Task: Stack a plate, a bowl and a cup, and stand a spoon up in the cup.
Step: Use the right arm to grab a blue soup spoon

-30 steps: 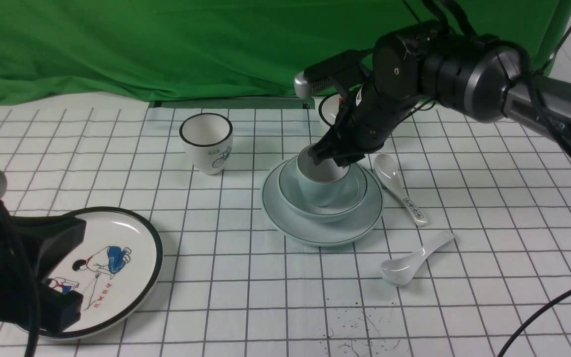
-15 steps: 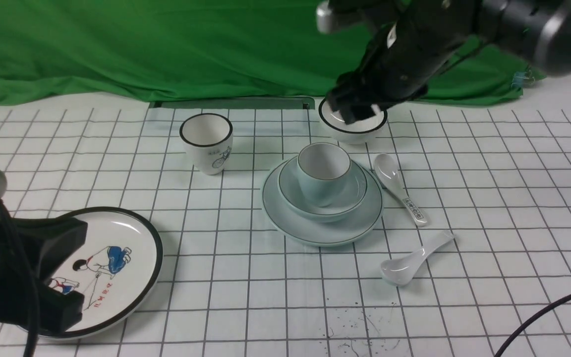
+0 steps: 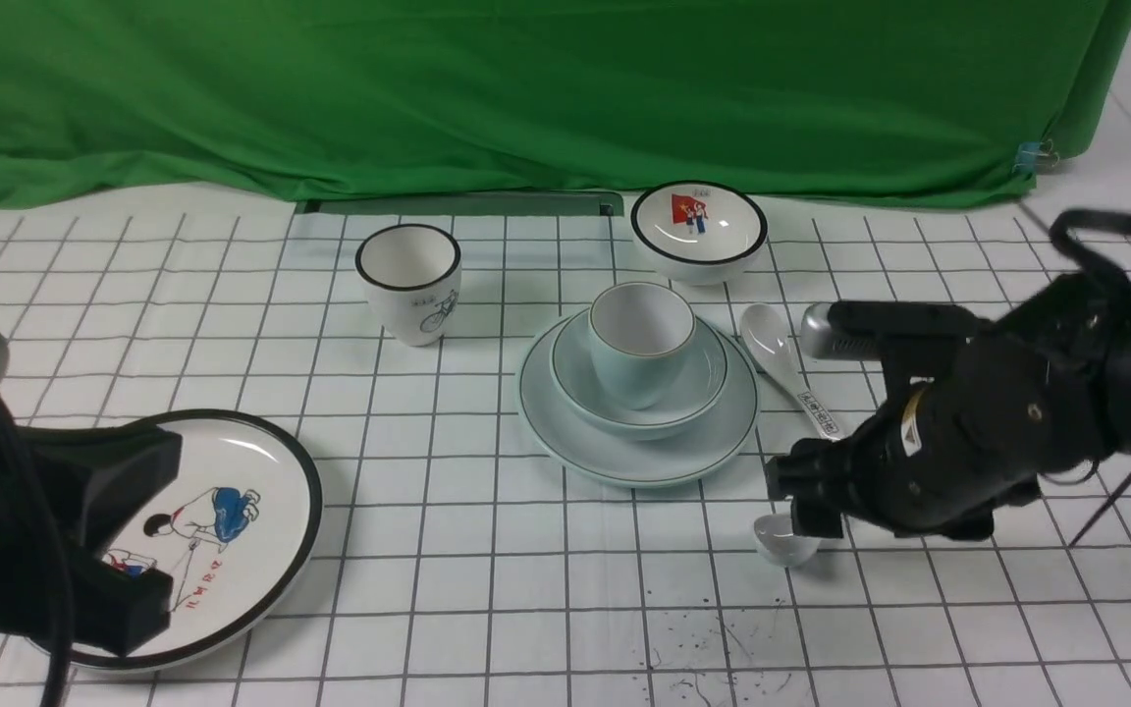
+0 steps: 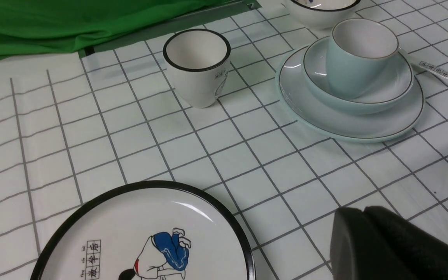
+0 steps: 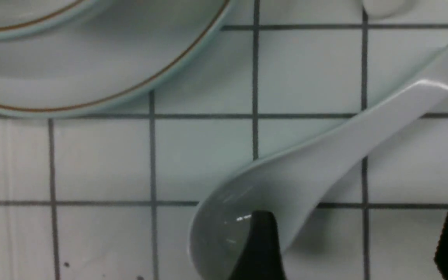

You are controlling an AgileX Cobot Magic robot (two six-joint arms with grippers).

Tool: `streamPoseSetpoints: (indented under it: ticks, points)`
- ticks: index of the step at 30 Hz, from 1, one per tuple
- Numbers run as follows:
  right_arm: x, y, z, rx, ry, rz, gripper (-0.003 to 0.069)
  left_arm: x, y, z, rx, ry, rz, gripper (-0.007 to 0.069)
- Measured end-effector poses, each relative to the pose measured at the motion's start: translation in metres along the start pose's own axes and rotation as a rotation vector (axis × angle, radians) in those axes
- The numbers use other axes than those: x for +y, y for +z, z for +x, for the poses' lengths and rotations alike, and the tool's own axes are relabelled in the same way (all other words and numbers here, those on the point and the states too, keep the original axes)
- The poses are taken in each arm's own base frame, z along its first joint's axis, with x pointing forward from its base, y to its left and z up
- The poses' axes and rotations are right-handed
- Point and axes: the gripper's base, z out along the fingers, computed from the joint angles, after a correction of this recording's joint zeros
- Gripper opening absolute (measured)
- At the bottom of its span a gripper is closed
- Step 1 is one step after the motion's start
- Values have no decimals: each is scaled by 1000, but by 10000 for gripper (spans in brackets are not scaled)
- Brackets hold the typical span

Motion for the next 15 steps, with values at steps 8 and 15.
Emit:
streamPoseSetpoints:
  ticks: [8,15]
  points:
    - [2,31,-10,-30,73,-18,568,-1,2,5,8,-20,9,-36]
    - [0,30,-26,-76,55,-4,568,-1,2,5,8,-22,10,-36]
